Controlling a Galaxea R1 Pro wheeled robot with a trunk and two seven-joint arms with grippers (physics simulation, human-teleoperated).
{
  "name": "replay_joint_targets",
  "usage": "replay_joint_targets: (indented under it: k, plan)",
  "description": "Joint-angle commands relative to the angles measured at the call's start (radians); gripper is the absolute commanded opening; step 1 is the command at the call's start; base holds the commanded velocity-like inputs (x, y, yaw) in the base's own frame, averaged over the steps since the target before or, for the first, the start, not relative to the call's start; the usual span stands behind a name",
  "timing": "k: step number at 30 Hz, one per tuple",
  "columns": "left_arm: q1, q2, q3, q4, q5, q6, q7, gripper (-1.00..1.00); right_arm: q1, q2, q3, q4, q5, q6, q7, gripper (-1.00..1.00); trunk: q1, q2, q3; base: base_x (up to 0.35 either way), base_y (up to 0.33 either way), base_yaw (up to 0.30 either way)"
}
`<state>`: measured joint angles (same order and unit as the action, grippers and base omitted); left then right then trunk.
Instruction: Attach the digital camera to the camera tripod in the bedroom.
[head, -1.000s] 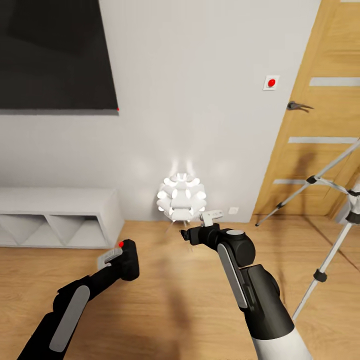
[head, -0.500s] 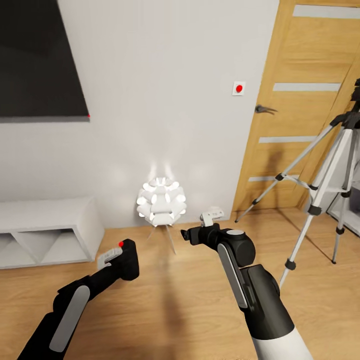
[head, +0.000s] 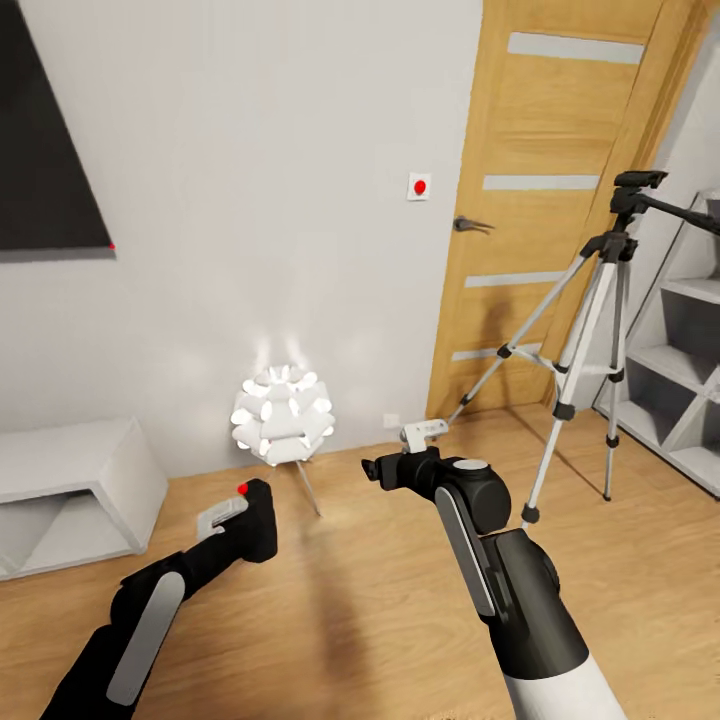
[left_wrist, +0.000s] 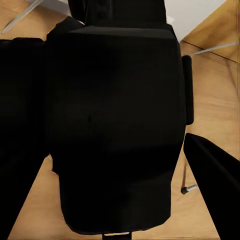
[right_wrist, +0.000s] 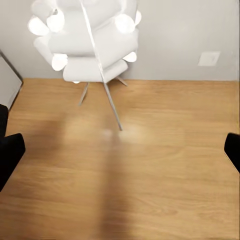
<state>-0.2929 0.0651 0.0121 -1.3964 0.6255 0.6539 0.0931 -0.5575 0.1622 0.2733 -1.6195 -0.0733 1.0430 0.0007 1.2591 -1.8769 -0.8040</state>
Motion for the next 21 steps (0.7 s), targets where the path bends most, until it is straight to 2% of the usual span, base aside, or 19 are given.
replay_joint_targets:
  k: [1,21]
  plan:
    - [0.000,-0.002,0.000,-0.002,0.007,0.004,0.009,-1.00,-0.001,0.000,0.000,0.000,-0.003,0.004,-0.001,1.00,-0.004,0.007,0.002,0.000,0.000,-0.273]
    - [0.000,-0.010,0.000,-0.002,-0.009,0.006,0.008,-1.00,0.001,0.000,0.001,0.000,-0.003,0.004,-0.001,1.00,-0.081,0.147,0.065,0.000,0.000,-0.273]
